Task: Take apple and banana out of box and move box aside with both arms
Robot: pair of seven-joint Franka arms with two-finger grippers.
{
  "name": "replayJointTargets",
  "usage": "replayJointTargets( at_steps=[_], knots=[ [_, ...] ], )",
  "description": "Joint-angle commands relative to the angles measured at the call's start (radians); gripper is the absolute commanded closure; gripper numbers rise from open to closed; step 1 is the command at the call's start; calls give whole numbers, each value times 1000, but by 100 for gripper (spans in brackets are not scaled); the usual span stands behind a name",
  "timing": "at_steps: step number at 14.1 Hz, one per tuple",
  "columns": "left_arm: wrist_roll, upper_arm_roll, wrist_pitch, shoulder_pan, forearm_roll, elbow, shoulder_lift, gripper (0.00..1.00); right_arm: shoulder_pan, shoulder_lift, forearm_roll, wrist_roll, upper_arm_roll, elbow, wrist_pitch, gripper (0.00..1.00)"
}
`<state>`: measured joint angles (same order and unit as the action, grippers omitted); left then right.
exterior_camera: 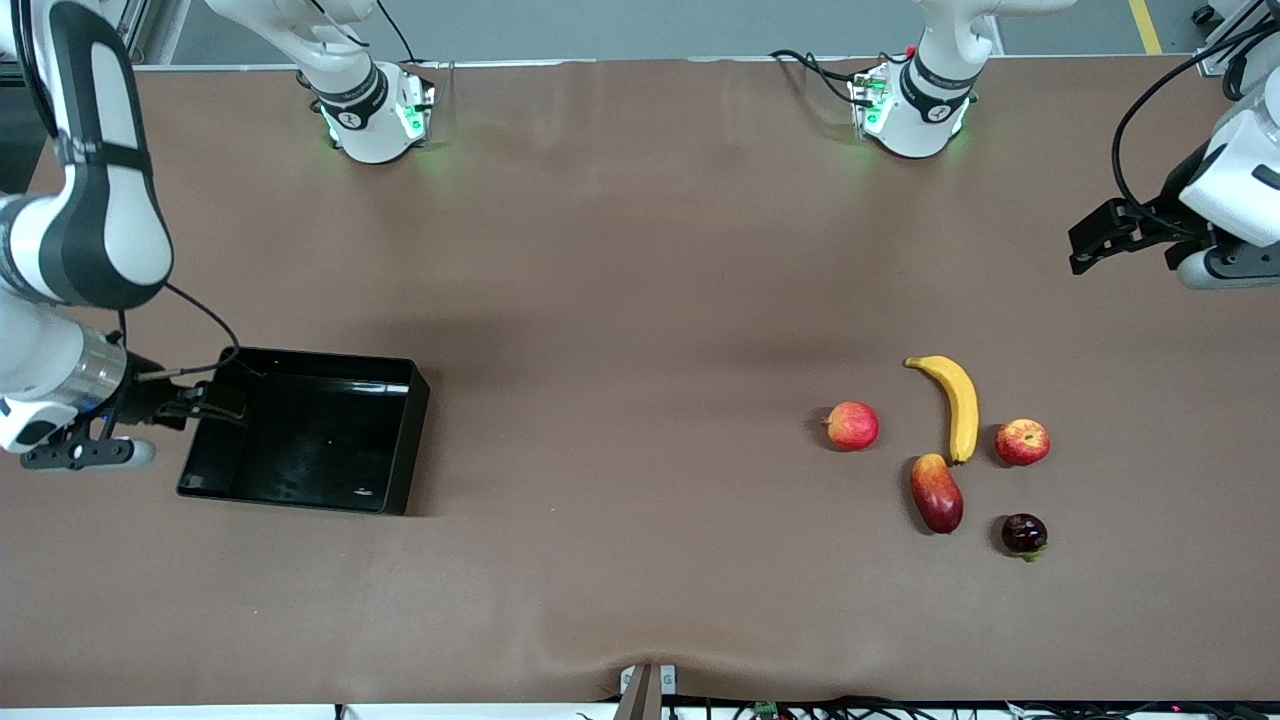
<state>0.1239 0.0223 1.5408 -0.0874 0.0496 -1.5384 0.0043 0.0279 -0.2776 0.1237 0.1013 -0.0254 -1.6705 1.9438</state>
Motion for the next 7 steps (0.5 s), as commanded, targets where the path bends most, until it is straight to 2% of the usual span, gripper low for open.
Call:
replayJointTargets(
  at_steps=[1, 4, 7],
  knots=[
    [5, -1, -10, 15, -24, 4, -23, 0, -40, 119, -56, -121, -2, -31, -118, 0],
    [-15, 2, -19, 61, -34, 4, -30, 0, -71, 233, -79, -189, -1, -35, -247, 0],
    [-21, 1, -16, 86, -70, 4, -30, 0, -65, 290, -116, -178, -2, -26, -295, 0]
  ],
)
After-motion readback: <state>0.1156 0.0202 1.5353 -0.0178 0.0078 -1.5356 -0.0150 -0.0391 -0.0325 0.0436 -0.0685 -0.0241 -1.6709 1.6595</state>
